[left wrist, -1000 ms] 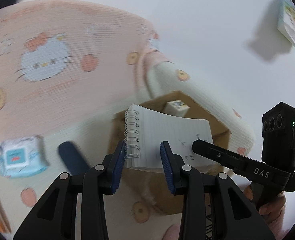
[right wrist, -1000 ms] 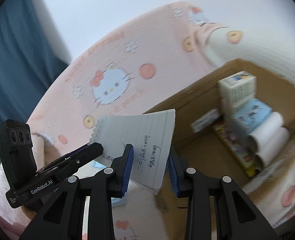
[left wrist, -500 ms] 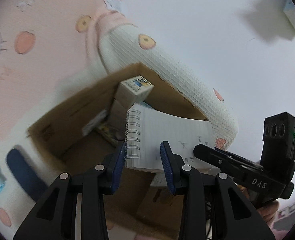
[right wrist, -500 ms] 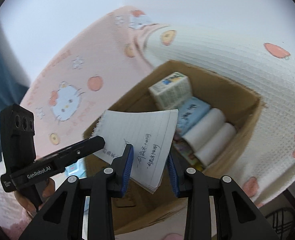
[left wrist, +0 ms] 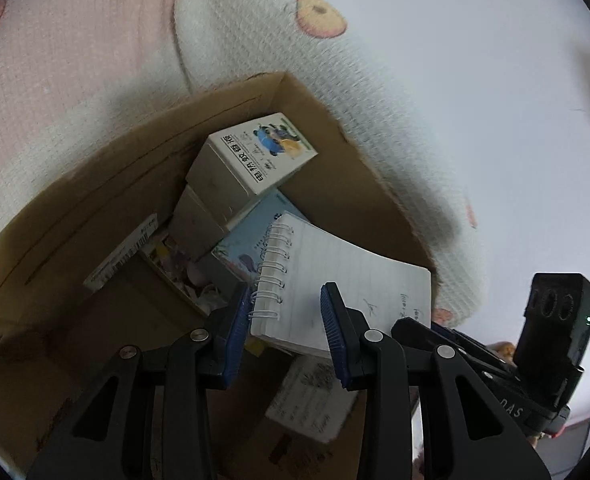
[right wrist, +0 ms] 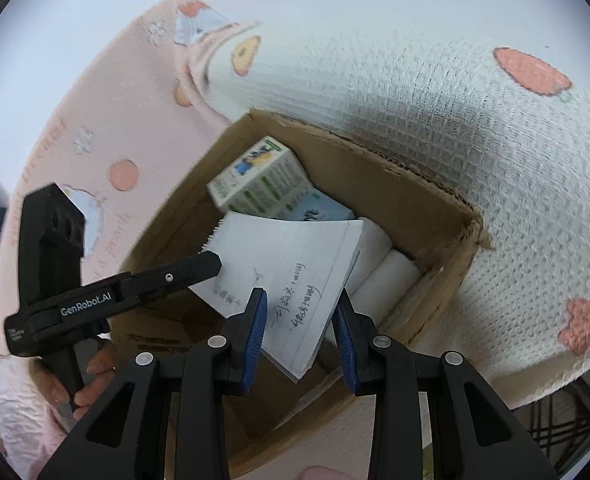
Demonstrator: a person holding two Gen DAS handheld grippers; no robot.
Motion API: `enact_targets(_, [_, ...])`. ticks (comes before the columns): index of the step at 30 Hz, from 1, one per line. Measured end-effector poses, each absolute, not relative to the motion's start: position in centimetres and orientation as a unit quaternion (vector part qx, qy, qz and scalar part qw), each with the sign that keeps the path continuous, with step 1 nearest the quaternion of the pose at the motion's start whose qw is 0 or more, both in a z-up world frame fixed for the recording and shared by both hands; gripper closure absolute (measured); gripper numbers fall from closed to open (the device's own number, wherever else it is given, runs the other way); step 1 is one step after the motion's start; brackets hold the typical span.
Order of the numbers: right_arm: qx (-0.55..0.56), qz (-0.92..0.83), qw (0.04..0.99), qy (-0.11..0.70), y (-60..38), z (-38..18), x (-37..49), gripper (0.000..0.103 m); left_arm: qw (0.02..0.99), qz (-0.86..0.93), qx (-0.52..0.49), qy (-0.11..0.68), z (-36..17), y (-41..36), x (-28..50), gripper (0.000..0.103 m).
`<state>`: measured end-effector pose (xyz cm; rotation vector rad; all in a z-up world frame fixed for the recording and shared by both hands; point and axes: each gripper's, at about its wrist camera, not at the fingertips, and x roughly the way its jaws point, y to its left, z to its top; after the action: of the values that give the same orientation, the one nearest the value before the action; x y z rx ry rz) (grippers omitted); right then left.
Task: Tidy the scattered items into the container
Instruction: 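Carry the held notebook with both grippers over the cardboard box, then lower the notebook into the box beside the white medicine box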
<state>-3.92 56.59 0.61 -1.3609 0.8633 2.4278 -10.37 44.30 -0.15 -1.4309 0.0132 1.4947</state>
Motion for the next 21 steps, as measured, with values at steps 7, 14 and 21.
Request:
enact_targets(7, [-0.490, 0.820, 0.138, 0.260, 57.2, 0.5, -5.8, 0.073, 0.495, 0.605, -0.624, 0.013, -2.6, 46.9, -11.3, 0.064])
enact_targets(14, [-0.529, 0.806, 0.161, 0.209, 57.1, -0.4, -8.1, 0.073, 0.481, 0.615, -0.624, 0.029, -3.5, 48.1, -11.7, 0.070])
enact_targets(21, [-0.546, 0.797, 0.175, 0.189, 57.0, -0.4, -8.5, 0.071, 0.468, 0.635, -0.614, 0.030, -2.5, 46.9, -11.6, 0.070])
